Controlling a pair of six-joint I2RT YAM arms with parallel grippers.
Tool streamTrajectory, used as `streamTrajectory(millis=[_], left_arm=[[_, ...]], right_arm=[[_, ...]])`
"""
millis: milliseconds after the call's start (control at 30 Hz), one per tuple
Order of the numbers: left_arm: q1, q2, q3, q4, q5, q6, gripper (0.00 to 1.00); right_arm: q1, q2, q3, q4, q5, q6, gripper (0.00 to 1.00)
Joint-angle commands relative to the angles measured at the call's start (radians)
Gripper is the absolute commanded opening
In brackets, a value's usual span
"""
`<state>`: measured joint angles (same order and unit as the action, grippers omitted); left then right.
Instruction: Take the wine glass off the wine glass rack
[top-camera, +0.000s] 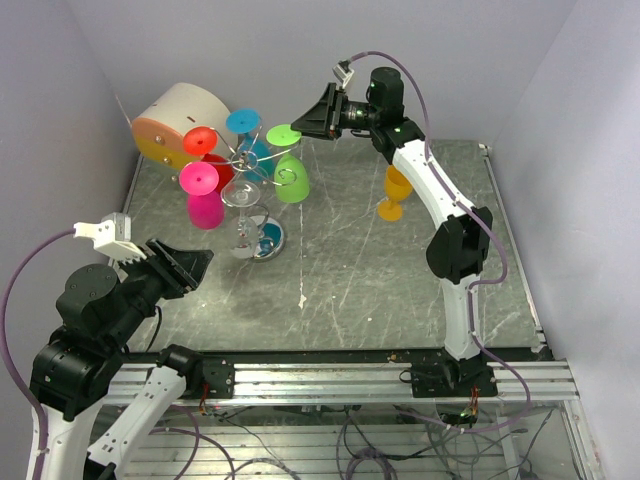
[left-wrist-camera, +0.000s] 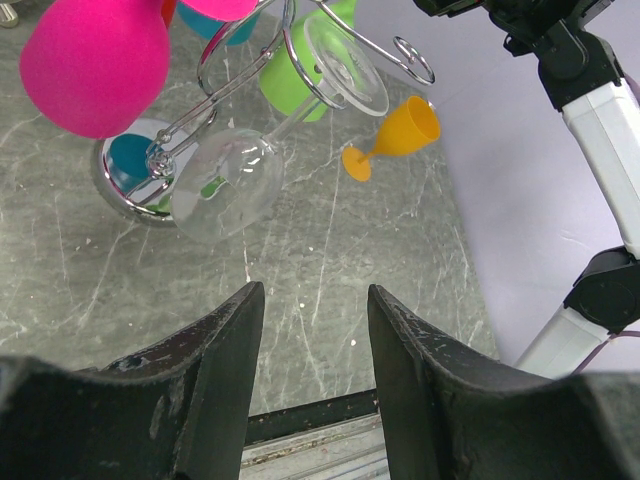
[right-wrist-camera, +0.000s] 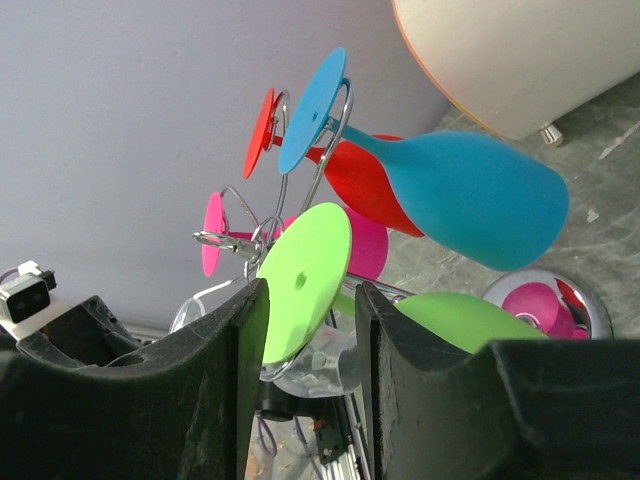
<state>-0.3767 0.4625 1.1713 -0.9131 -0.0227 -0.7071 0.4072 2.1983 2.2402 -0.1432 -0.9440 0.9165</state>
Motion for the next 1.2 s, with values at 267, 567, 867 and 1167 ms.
streamTrajectory(millis=[267, 567, 867, 1167], left_arm=[[-0.003, -0.010, 0.005, 0.006, -0.026, 0.005, 0.57], [-0.004, -0.012, 0.002, 0.007, -0.032, 0.004, 0.56], [-0.004, -0.009, -0.007, 0.008, -0.026, 0.008, 0.56], [-0.004, -0.011, -0.011, 0.010, -0.025, 0.011, 0.56]], right_arm=[[0.007, 0.024, -0.003, 0.133, -0.027, 0.064, 0.24], [0.007, 0.018, 0.001, 0.160, -0.026, 0.093, 0.13], [0.017, 0.037, 0.037, 0.089, -0.014, 0.041, 0.14], [0.031, 0.052, 0.103, -0.045, 0.023, -0.068, 0.27]])
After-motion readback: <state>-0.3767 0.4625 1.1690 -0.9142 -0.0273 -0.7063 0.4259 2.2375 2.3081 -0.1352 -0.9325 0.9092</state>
